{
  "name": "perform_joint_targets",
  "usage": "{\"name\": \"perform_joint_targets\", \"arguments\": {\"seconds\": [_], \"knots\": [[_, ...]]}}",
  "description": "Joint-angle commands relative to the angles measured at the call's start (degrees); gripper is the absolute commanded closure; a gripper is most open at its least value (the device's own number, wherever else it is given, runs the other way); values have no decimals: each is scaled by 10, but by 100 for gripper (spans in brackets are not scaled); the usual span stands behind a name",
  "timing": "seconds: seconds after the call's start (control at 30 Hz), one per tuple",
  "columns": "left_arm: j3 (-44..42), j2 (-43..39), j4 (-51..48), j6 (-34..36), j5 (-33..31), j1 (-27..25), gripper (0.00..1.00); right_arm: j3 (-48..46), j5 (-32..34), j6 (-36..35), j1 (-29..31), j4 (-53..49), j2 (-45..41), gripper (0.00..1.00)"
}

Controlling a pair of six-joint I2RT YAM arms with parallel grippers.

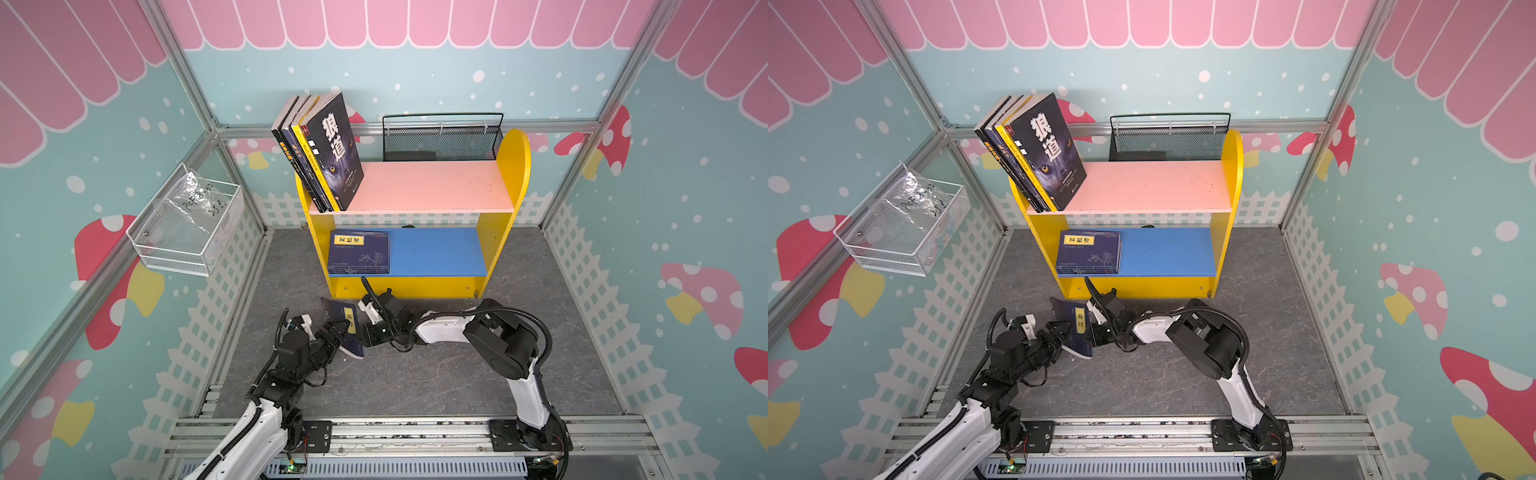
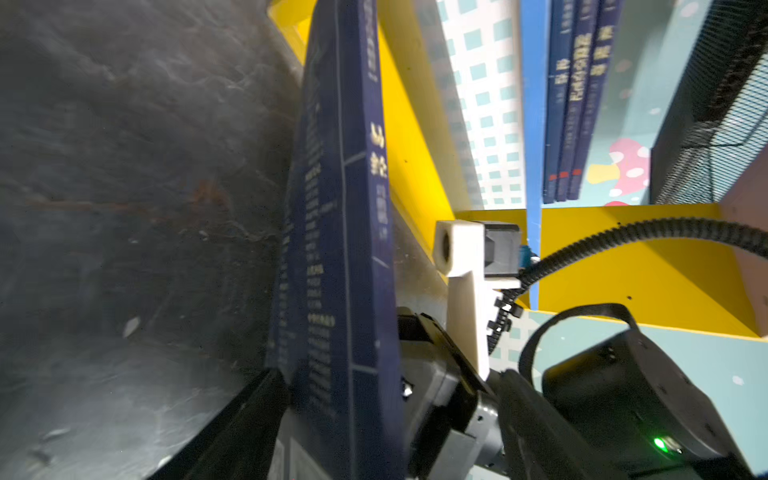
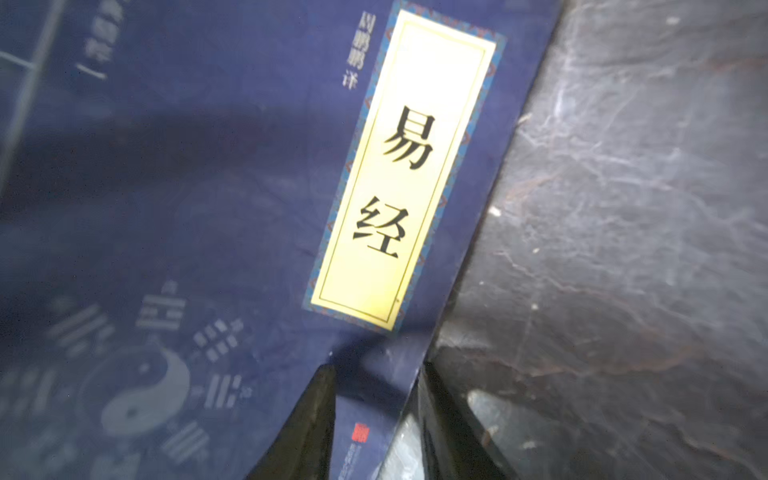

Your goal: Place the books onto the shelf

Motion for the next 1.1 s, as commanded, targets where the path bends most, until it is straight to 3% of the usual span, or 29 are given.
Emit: {"name": "perform_joint_targets", "arguments": {"seconds": [0.0,0.43,0.53,0.63,0.93,1.07], "knots": [[34,8,-82,41,-9,6,27,-18,-15,5,12,-26,21,65],[71,67,-136,111,-7,14,69,-40,-17,7,-14,-21,-25,63],[82,52,-154,111,-10,15,84,-52,-32,21,-29,-15,-64,56],[94,22,-178,101,-8,15,98,-58,-40,17,-30,-15,-126,39],[200,-108,-226,51,-30,14,100,-128,25,83,-31,8,-317,9],[221,-120,-157,10,-54,13,100,-210,32,150,-32,122,-389,2]]}}
